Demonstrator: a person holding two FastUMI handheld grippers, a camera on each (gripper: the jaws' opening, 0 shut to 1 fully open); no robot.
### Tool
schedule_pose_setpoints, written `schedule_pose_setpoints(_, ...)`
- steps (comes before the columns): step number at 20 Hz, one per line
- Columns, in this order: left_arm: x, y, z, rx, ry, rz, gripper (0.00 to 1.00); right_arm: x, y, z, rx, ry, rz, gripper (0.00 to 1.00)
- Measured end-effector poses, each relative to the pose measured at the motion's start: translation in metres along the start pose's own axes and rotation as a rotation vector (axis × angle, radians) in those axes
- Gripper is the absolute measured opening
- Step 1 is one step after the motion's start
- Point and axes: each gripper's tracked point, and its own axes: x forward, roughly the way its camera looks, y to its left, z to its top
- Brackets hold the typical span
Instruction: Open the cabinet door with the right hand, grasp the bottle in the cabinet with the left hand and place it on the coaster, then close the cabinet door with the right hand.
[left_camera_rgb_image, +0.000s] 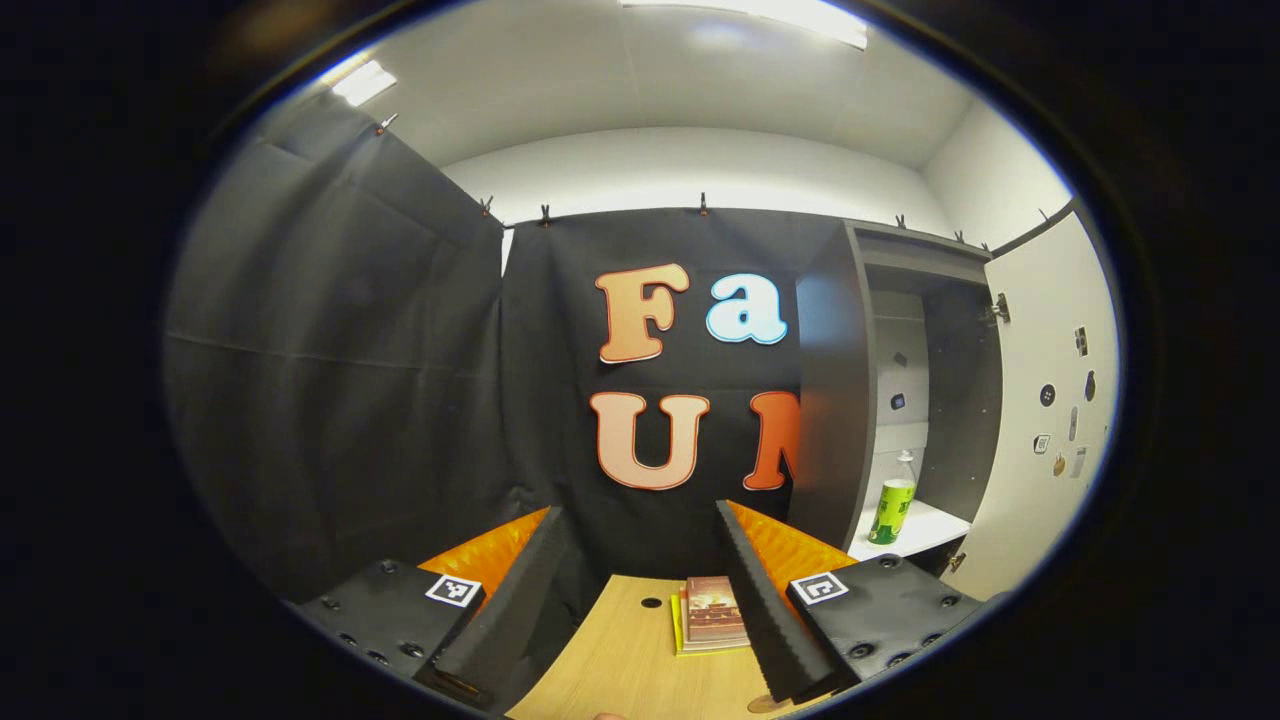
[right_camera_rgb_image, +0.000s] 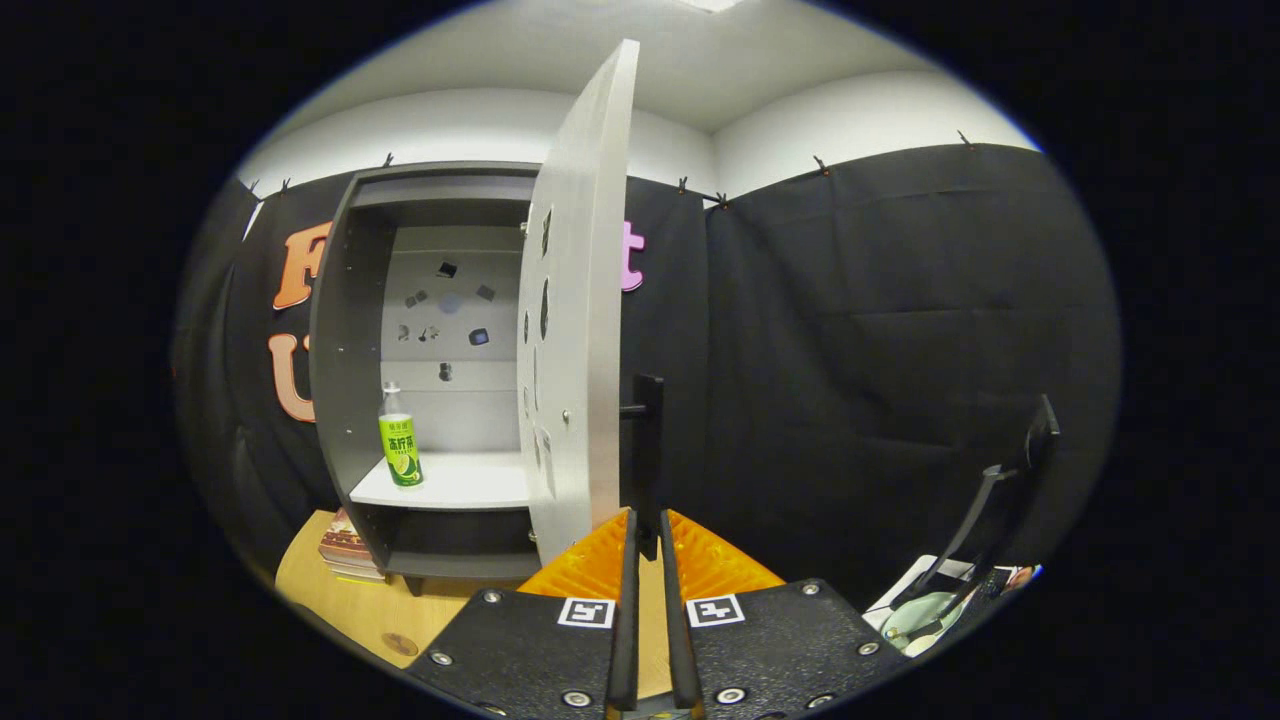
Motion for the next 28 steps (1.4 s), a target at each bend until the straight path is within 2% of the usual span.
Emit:
schedule_pose_setpoints(2, 0.002, -0.024, -0.007, -0.007, 0.011, -0.029, 0.94, -0.005, -0.013, 0.001, -0.015, -0.002, -0.036, 0.14)
schedule_pose_setpoints(3, 0.004, -0.040, -0.012, -0.014, 0.018, -0.052, 0.94, -0.007, -0.020, 0.001, -0.028, -0.004, -0.054, 0.22)
schedule_pose_setpoints(4, 0.005, -0.057, -0.018, -0.022, 0.026, -0.077, 0.94, -0.009, -0.027, 0.001, -0.041, -0.007, -0.071, 0.22)
schedule_pose_setpoints(6, 0.008, -0.097, -0.033, -0.042, 0.049, -0.134, 0.94, -0.014, -0.037, -0.002, -0.062, 0.003, -0.090, 0.30)
schedule_pose_setpoints(8, 0.016, -0.136, -0.045, -0.058, 0.067, -0.183, 0.94, -0.018, -0.043, -0.002, -0.076, 0.005, -0.105, 0.29)
schedule_pose_setpoints(11, 0.030, -0.200, -0.058, -0.073, 0.082, -0.247, 0.94, -0.020, -0.055, -0.004, -0.083, 0.007, -0.125, 0.54)
schedule_pose_setpoints(12, 0.033, -0.226, -0.061, -0.074, 0.086, -0.274, 0.96, -0.019, -0.060, -0.004, -0.079, 0.008, -0.133, 0.79)
schedule_pose_setpoints(13, 0.038, -0.250, -0.064, -0.076, 0.084, -0.301, 0.96, -0.020, -0.062, -0.004, -0.072, 0.009, -0.140, 0.79)
schedule_pose_setpoints(14, 0.045, -0.274, -0.066, -0.076, 0.079, -0.327, 0.94, -0.020, -0.063, -0.004, -0.064, 0.008, -0.144, 0.86)
schedule_pose_setpoints(16, 0.058, -0.315, -0.070, -0.086, 0.077, -0.378, 0.97, -0.019, -0.065, -0.005, -0.054, 0.009, -0.147, 0.90)
schedule_pose_setpoints(18, 0.075, -0.339, -0.074, -0.095, 0.074, -0.394, 1.00, -0.018, -0.069, -0.006, -0.047, 0.012, -0.154, 0.93)
schedule_pose_setpoints(22, 0.112, -0.378, -0.078, -0.096, 0.061, -0.416, 1.00, -0.019, -0.077, -0.007, -0.043, 0.016, -0.179, 0.93)
schedule_pose_setpoints(25, 0.140, -0.398, -0.087, -0.074, 0.054, -0.420, 0.93, -0.019, -0.084, -0.007, -0.039, 0.018, -0.202, 0.93)
schedule_pose_setpoints(26, 0.148, -0.406, -0.090, -0.075, 0.054, -0.425, 0.97, -0.019, -0.086, -0.007, -0.041, 0.017, -0.212, 0.93)
schedule_pose_setpoints(28, 0.167, -0.419, -0.100, -0.079, 0.066, -0.431, 0.94, -0.019, -0.091, -0.006, -0.043, 0.015, -0.230, 0.93)
